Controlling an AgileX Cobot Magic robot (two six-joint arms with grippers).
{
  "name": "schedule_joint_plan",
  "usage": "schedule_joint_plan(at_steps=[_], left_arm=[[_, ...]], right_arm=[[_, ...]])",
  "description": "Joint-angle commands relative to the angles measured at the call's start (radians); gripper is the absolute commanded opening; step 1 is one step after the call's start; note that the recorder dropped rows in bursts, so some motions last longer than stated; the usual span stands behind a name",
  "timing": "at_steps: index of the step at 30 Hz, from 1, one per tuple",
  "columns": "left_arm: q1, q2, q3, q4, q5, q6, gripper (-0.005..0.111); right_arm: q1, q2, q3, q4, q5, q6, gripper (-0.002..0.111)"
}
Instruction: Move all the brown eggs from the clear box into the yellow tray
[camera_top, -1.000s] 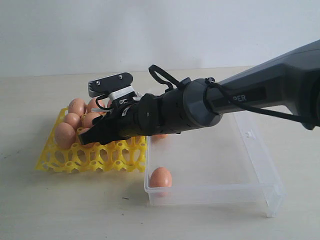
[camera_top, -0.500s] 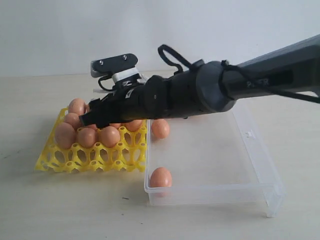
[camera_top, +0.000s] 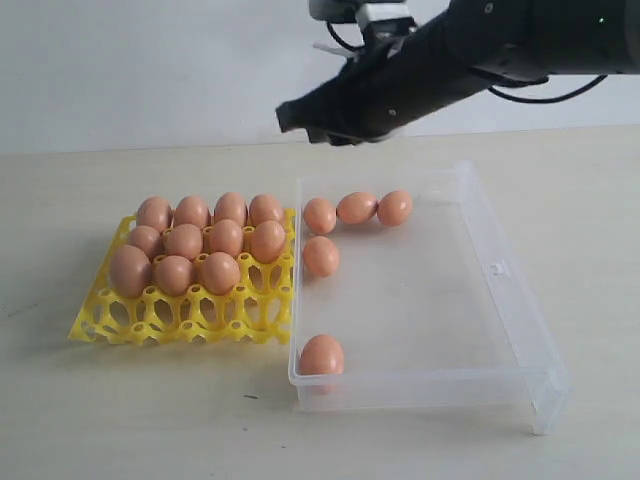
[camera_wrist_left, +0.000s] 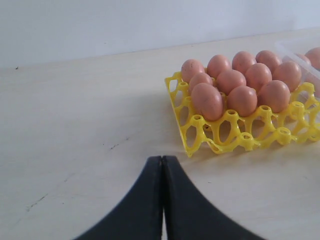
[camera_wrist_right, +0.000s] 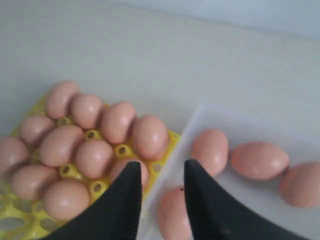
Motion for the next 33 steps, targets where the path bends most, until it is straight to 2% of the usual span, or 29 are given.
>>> schedule_joint_plan(at_steps=[1,3,18,33], left_arm=[[-0.004,-0.006,-0.004,0.002,-0.008,0.0,0.0],[-0.004,-0.006,-0.004,0.002,-0.008,0.0,0.0],[-0.004,-0.006,-0.004,0.002,-0.008,0.0,0.0],[-0.004,-0.006,-0.004,0.002,-0.008,0.0,0.0]], right_arm=[[-0.064,0.109,-0.005,0.043,0.073,0.024,0.054],[-0.066,0.147,-0.005,0.043,0.081,0.007,0.058],[-0.068,0.337,-0.152,0.097,0.169,0.005,0.058],[-0.068,0.382,-0.155,0.097,0.148,0.005,0.058]])
